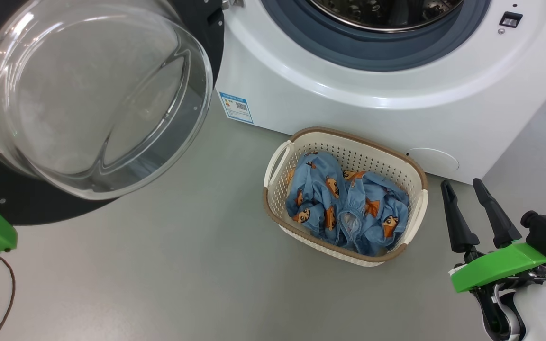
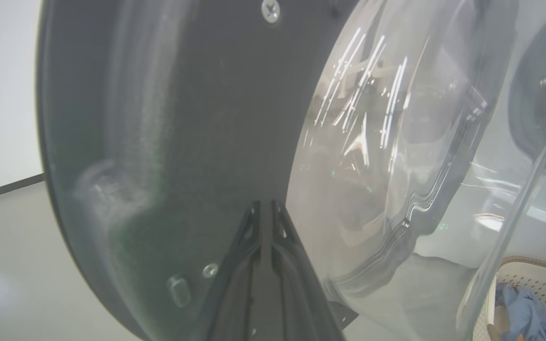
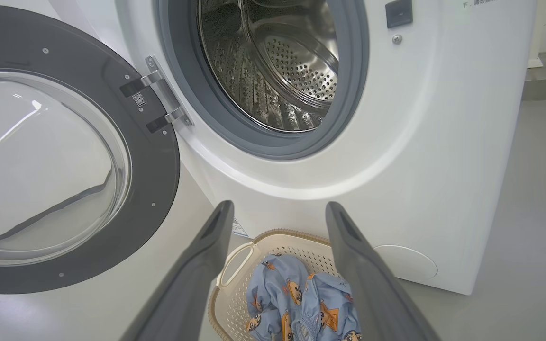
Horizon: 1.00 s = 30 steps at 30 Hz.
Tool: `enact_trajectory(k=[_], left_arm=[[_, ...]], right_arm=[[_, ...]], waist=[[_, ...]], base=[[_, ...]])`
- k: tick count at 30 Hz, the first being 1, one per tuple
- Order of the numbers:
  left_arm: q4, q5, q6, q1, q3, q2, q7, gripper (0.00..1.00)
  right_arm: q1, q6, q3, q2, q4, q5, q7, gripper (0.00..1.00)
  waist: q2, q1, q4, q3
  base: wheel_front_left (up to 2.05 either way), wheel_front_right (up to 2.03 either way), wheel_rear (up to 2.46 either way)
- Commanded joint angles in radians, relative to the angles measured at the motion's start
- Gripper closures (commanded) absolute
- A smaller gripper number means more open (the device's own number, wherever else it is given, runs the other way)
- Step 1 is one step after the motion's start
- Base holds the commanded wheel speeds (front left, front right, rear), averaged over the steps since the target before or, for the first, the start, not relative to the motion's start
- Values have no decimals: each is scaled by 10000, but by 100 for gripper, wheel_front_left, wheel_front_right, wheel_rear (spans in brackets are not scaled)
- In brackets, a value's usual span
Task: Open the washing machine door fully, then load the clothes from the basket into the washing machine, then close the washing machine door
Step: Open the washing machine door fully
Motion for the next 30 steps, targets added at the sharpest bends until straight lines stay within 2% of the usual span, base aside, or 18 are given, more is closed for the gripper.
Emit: enact_trajectory(k=[1,14,16,17,18,30], left_arm=[[-268,-85,-25,36,382,574,-128,100],[-2212,-25,-1,1395,913,120,-136,100],[-2549,-94,-47,1576,1024,40,-136,53],[-2742,-82,-42,1673,1052,-1,-136,15],[-2942,-88,-42,1775,1079,-62,-136,0],[-4758,-203,54,2911,1111,-432,-127,0]], right_arm=[[21,75,124,-79,-237,-25,-124,0],[328,75,22,-150,-284,34,-124,0],[368,75,23,-167,-297,30,-124,0],[378,75,22,-192,-296,41,-124,0],[384,75,24,-219,-291,57,-124,0],[488,75,139,-255,-297,87,-124,0]], waist=[[0,0,0,-22],[0,0,-64,-474],[0,0,-93,-540],[0,0,-110,-564],[0,0,-130,-588],[0,0,-737,-856]], base=[[0,0,0],[0,0,0],[0,0,0],[0,0,0],[0,0,0],[0,0,0]])
